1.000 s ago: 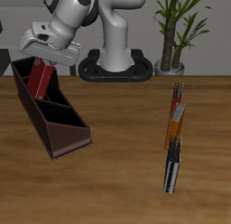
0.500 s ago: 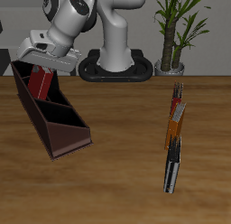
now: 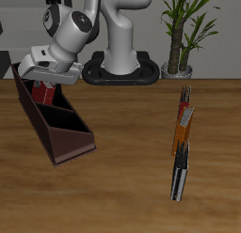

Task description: Place the right red book into the right desk caddy's back compartment

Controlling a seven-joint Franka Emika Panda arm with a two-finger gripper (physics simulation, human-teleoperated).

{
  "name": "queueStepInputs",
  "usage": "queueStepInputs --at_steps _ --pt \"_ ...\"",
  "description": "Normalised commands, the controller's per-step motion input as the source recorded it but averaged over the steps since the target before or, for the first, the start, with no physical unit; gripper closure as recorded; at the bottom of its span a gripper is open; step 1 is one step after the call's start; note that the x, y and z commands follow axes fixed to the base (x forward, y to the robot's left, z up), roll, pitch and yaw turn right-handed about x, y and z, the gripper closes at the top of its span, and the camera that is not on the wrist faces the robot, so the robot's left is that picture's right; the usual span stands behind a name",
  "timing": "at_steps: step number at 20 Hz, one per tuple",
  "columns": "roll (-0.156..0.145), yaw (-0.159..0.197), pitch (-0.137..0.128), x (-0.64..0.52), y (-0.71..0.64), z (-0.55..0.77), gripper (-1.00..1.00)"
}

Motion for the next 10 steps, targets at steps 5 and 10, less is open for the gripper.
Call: queueStepInputs --at_steps 5,10 --pt "-0.026 0.022 0.046 0.16 -0.08 -0.19 1.00" --pt "-0.016 -0.010 0.078 0.02 -0.02 -0.14 -1.00"
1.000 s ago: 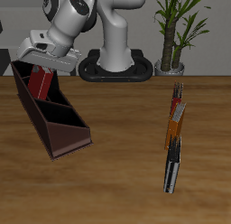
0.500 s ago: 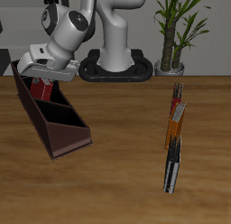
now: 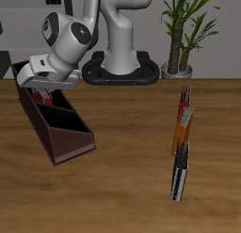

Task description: Place the right red book into the right desk caddy's back compartment

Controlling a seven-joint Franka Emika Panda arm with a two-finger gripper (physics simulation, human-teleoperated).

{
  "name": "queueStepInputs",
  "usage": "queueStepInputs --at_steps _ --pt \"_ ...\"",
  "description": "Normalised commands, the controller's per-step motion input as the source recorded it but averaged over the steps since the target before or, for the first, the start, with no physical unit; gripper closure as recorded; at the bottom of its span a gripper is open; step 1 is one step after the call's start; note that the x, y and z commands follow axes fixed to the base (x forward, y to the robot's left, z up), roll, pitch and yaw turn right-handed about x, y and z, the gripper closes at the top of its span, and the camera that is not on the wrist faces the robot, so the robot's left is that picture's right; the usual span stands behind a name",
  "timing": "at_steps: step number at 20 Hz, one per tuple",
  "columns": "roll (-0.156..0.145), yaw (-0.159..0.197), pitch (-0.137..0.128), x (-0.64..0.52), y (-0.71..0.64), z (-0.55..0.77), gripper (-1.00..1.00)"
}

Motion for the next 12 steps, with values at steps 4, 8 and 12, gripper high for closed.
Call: queueStepInputs --at_steps 4,8,12 --pt "-0.018 -0.090 0.040 -0.05 0.05 0.08 -1.00" --pt "0.052 -0.045 -0.001 -0.07 0.11 0.13 -1.00" --pt "0.079 -0.114 0.053 -0.06 0.23 0.09 -1.00"
